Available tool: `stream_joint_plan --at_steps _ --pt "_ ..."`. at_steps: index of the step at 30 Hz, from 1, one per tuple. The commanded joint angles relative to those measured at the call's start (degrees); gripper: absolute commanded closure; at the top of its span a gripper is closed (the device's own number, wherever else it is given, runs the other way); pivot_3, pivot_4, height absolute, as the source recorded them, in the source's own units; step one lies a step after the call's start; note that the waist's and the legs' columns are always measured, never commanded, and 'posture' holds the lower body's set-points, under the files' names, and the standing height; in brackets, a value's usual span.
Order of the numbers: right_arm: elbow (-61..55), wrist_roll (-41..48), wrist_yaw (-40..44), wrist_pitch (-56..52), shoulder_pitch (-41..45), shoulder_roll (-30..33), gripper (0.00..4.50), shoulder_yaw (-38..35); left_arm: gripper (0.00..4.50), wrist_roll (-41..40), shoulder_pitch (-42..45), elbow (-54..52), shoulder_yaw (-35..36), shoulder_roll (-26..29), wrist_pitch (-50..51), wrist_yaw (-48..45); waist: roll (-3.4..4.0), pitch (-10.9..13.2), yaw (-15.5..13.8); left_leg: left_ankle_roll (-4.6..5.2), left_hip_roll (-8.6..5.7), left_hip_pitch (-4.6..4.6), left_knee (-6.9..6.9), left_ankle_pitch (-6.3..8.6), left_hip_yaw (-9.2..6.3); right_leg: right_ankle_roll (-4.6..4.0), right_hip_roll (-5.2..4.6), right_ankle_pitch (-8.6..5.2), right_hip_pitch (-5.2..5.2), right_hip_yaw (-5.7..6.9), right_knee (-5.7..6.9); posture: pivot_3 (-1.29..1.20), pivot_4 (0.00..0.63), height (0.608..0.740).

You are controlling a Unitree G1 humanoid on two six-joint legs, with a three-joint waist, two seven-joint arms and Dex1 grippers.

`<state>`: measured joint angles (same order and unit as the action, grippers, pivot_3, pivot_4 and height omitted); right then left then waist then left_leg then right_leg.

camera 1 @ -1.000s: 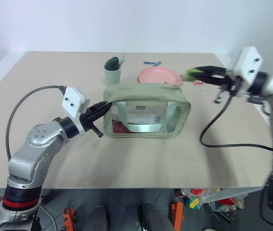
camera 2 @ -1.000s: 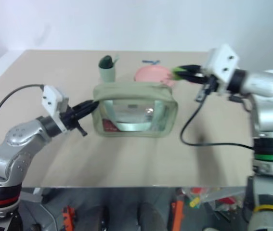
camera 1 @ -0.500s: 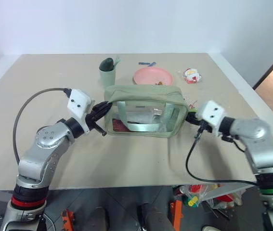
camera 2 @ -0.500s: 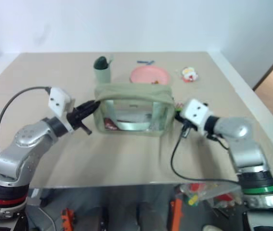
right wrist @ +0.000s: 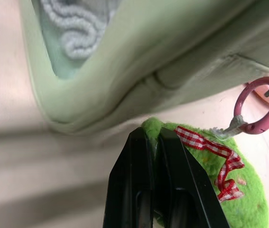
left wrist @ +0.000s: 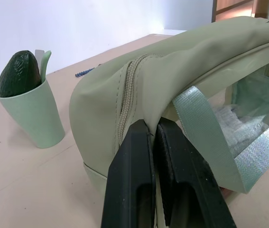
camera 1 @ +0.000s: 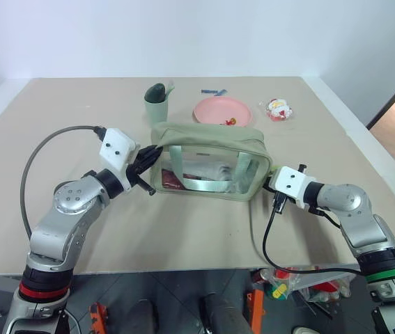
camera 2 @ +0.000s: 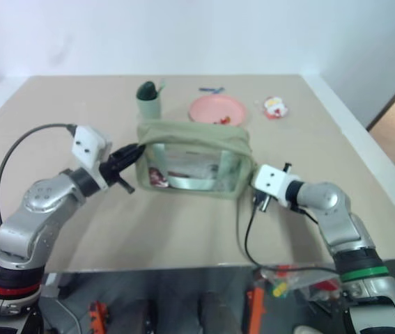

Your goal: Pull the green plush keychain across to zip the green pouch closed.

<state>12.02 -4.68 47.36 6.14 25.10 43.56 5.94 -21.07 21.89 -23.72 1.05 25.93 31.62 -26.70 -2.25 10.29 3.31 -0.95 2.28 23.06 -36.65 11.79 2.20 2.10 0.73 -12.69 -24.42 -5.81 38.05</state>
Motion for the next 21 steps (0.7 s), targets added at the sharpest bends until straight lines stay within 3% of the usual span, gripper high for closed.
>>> stream_joint_plan --at_steps 1,7,13,15,21 --pt "0.0 2.3 -0.3 0.7 0.8 0.1 4.49 -3.0 4.14 -1.8 -0.1 -1.6 1.4 -0.6 0.5 -0.1 0.00 0.0 0.0 0.00 -0.01 0.00 0.00 0.00 0.00 0.01 0.00 0.01 0.01 0.00 0.00 0.00 0.150 0.740" --pt "-4.3 14.4 3.2 -6.7 2.7 -2.1 2.39 -8.7 2.12 -4.9 1.1 -0.8 2.5 0.0 1.7 -2.4 0.00 0.0 0.0 0.00 -0.05 0.01 -0.01 0.00 -0.02 0.04 -0.03 0.02 0.02 -0.01 0.00 0.00 0.150 0.740" --pt "-11.8 27.0 10.8 -15.0 1.8 0.5 0.34 -14.3 0.07 -11.6 2.0 -0.6 7.9 4.0 4.3 -7.1 0.01 0.0 0.0 0.02 0.01 0.04 0.04 0.01 -0.10 0.03 0.02 0.00 -0.01 0.08 0.00 0.00 0.150 0.740" --pt "-13.3 29.3 11.8 -18.0 1.6 1.9 0.02 -15.9 0.00 -14.6 1.6 -0.8 9.7 5.2 5.4 -8.8 0.01 0.0 0.0 0.02 0.02 0.06 0.04 0.01 -0.13 0.03 0.01 -0.02 -0.01 0.15 0.00 0.00 0.150 0.740" --pt "-13.4 29.9 11.2 -21.1 1.7 4.4 0.02 -17.6 0.00 -15.2 -0.1 -0.8 9.3 7.4 4.8 -11.2 0.00 0.0 0.0 0.02 -0.02 0.07 0.02 0.02 -0.11 -0.01 -0.02 -0.07 0.00 0.13 -0.01 0.00 0.150 0.740"
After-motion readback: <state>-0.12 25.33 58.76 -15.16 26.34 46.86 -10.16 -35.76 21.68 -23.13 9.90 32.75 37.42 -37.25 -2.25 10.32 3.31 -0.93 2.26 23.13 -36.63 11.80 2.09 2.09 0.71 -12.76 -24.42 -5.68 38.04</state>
